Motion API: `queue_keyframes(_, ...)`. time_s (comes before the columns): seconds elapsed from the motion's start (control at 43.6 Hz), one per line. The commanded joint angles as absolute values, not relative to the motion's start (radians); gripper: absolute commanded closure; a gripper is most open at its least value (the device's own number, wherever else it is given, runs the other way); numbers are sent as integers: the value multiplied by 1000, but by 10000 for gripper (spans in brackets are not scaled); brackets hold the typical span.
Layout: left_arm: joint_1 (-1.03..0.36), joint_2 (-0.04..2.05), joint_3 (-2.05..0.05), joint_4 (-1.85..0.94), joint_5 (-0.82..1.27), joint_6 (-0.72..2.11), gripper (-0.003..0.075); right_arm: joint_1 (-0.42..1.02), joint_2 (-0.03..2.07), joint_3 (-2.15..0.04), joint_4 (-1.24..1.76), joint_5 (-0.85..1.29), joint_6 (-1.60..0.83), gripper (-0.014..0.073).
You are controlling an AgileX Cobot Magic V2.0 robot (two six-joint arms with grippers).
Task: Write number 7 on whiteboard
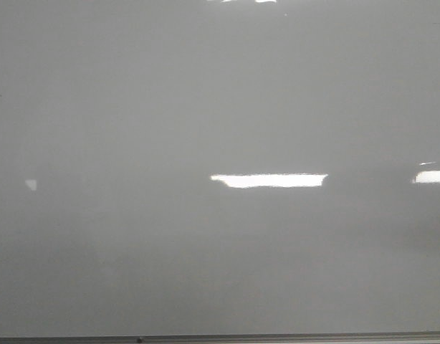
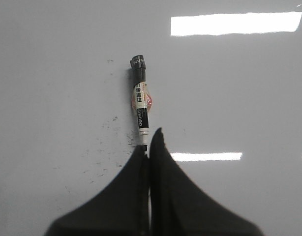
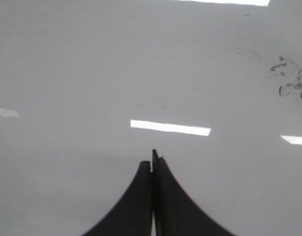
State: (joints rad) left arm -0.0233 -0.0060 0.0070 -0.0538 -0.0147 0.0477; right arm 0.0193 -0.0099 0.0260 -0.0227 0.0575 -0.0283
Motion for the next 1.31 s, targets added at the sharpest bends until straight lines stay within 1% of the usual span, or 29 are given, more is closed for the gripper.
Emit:
queue_keyframes(0.0,-27,-19,20,-62,-92,38,741,14,-29,19,-18,-26,-28,662)
queue_keyframes(1.033,-27,-19,20,-62,-113,38,741,14,-29,18,-18,-28,-28,662)
queue_keyframes(1.17,-27,-19,4,-66,-174,36,741,14,-29,-17,-17,-17,-28,662)
queue_keyframes(1.285,-27,-17,-78,-99,-114,30,741,14,-29,-97,-17,40,-28,662)
